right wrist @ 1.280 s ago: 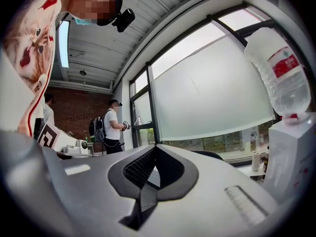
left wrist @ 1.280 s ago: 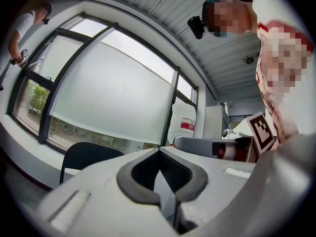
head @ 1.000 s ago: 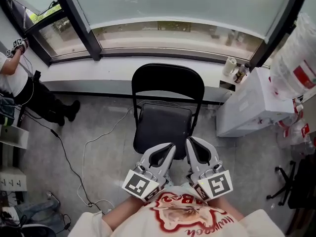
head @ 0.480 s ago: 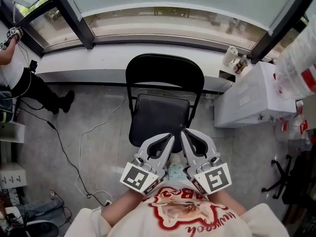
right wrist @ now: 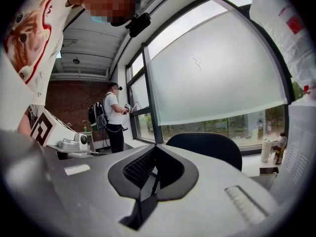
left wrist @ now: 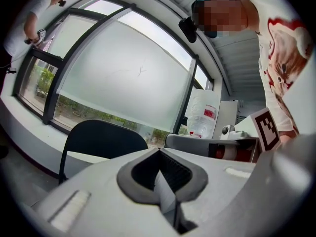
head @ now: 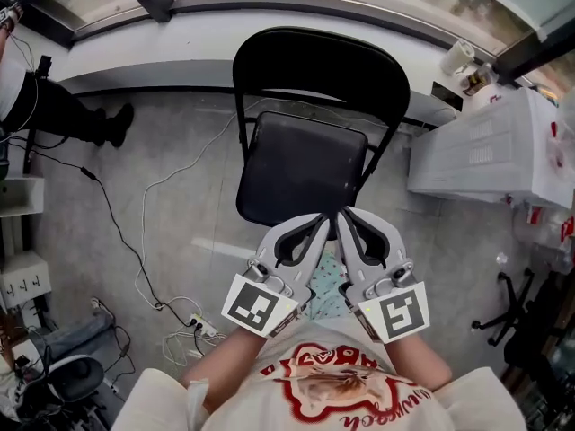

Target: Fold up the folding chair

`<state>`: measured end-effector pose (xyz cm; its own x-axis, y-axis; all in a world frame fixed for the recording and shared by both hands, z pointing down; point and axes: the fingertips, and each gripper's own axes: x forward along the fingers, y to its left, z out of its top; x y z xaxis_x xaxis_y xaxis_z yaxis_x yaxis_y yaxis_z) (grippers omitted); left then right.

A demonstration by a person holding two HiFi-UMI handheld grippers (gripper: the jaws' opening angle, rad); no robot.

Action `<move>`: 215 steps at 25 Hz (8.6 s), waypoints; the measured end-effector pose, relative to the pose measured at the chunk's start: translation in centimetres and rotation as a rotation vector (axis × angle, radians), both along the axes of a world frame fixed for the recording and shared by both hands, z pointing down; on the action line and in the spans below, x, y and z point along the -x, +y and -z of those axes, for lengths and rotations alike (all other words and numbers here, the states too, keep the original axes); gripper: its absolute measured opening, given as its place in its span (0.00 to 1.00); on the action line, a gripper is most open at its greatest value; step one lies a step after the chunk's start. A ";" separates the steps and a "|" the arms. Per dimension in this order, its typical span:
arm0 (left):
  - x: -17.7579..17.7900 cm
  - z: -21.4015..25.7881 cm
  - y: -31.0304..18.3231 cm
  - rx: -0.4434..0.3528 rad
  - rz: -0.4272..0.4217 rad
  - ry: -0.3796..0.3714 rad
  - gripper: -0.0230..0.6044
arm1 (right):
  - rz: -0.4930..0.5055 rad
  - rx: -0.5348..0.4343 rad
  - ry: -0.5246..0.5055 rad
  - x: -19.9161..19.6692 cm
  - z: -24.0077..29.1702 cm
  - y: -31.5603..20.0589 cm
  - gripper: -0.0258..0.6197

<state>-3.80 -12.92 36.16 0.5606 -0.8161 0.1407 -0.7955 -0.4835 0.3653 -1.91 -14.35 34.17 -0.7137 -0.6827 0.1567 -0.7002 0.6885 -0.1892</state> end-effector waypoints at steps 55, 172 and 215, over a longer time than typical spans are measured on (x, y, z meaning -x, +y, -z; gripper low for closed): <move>6.0 -38.9 10.0 0.630 0.294 0.638 0.57 | 0.074 0.307 0.214 0.7 -28.9 0.7 0.08; 6.8 -19.6 -20.5 1.047 0.762 0.888 0.26 | 0.210 -0.019 0.422 -9.2 -17.3 -20.3 0.12; 6.5 -19.9 -23.0 1.048 0.866 0.877 0.28 | 0.813 0.019 0.758 3.8 3.3 -16.4 0.20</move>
